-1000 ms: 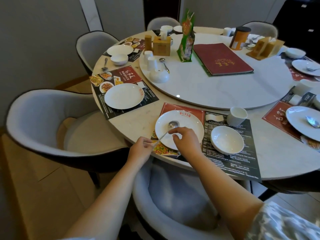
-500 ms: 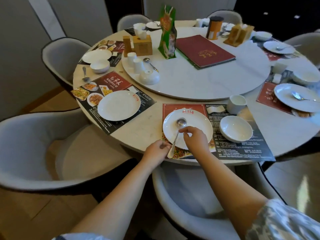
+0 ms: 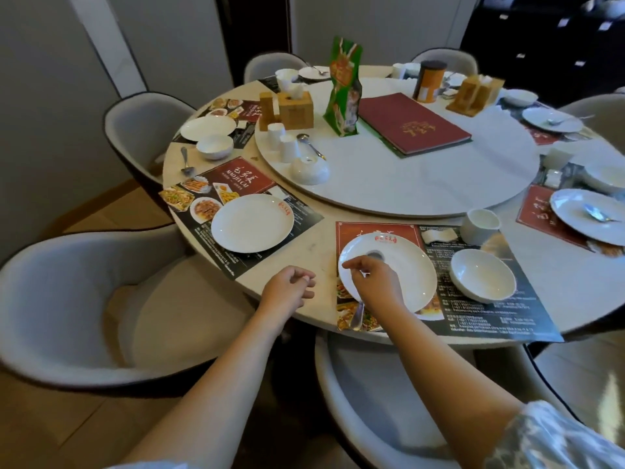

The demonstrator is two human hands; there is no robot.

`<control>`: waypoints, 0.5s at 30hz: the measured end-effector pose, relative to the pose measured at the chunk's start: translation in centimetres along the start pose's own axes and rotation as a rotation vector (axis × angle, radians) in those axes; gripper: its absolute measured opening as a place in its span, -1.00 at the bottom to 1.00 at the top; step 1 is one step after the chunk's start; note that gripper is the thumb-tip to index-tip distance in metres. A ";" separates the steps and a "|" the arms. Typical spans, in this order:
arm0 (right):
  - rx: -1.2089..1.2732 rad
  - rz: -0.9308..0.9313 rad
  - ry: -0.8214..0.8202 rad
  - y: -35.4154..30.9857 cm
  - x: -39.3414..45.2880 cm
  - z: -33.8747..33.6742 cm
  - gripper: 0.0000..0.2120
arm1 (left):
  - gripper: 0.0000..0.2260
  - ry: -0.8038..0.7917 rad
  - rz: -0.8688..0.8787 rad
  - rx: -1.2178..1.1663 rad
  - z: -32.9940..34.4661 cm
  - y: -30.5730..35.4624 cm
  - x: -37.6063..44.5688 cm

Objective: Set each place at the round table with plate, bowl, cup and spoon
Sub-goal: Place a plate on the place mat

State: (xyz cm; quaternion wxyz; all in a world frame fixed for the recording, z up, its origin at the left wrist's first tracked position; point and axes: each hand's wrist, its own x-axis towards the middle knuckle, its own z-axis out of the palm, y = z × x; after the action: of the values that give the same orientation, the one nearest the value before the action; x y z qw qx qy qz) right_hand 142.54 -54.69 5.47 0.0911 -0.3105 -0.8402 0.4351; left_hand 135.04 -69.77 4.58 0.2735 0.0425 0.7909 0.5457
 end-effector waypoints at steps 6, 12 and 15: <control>0.007 -0.049 -0.040 -3.3 1.8 3.4 -0.78 | -0.83 0.108 -0.004 -0.107 -4.2 0.0 1.5; 0.055 -0.028 -0.041 -7.2 4.4 7.4 -0.77 | -0.83 0.137 -0.012 -0.103 -10.3 0.1 5.5; 0.051 0.005 -0.009 -9.1 5.8 10.2 -0.77 | -0.83 0.128 0.007 -0.075 -13.8 0.2 7.6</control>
State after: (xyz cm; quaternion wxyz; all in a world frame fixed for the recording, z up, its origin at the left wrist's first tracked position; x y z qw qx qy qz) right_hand 129.58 -61.97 5.76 0.0939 -0.3082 -0.8285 0.4580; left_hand 122.00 -78.53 5.32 0.2219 0.0000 0.7857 0.5774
